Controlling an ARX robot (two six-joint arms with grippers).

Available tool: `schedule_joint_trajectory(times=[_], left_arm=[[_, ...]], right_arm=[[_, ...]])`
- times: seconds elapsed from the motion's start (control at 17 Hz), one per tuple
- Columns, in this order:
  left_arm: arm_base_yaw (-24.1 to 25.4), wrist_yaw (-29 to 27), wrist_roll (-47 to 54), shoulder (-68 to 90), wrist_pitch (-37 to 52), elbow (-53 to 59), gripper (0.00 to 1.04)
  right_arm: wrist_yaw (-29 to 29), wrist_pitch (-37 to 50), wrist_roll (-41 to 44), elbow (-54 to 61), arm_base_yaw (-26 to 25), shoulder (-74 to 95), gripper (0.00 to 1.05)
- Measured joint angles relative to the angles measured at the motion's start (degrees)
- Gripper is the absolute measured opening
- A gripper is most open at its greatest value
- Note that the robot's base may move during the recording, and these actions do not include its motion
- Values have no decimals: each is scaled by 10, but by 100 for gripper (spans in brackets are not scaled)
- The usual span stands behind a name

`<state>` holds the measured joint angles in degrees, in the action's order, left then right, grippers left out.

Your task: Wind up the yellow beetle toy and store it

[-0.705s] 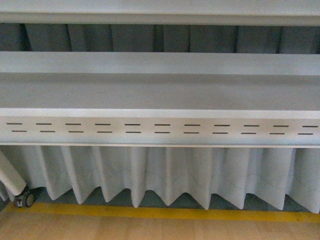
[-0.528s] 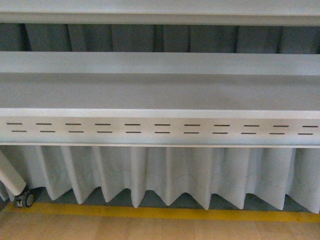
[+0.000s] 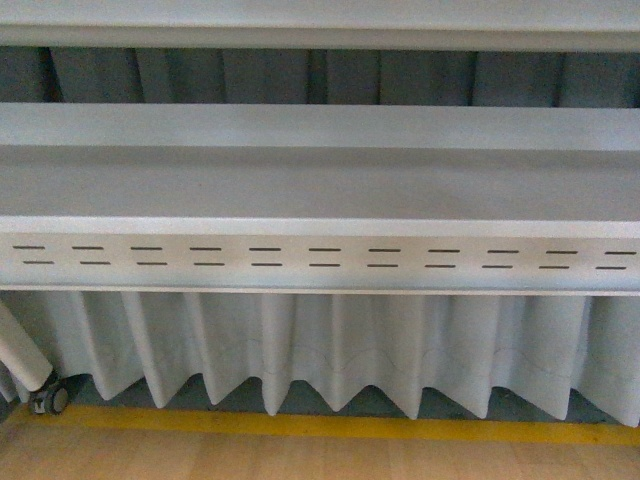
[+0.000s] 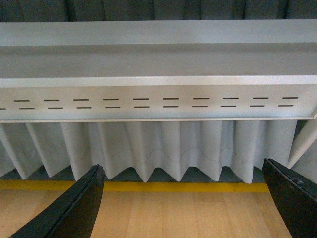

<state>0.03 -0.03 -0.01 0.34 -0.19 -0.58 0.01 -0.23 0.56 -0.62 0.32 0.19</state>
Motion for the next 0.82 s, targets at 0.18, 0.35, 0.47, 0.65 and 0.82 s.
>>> schedule_joint_trajectory(times=[0.18, 0.35, 0.47, 0.65, 0.82], left_arm=[[0, 0, 0, 0, 0, 0, 98], [0, 0, 0, 0, 0, 0, 98], [0, 0, 0, 0, 0, 0, 98], [0, 0, 0, 0, 0, 0, 98], [0, 0, 0, 0, 0, 0, 98]], right_arm=[[0, 0, 0, 0, 0, 0, 98], [0, 0, 0, 0, 0, 0, 98], [0, 0, 0, 0, 0, 0, 98], [0, 0, 0, 0, 0, 0, 98], [0, 0, 0, 0, 0, 0, 98]])
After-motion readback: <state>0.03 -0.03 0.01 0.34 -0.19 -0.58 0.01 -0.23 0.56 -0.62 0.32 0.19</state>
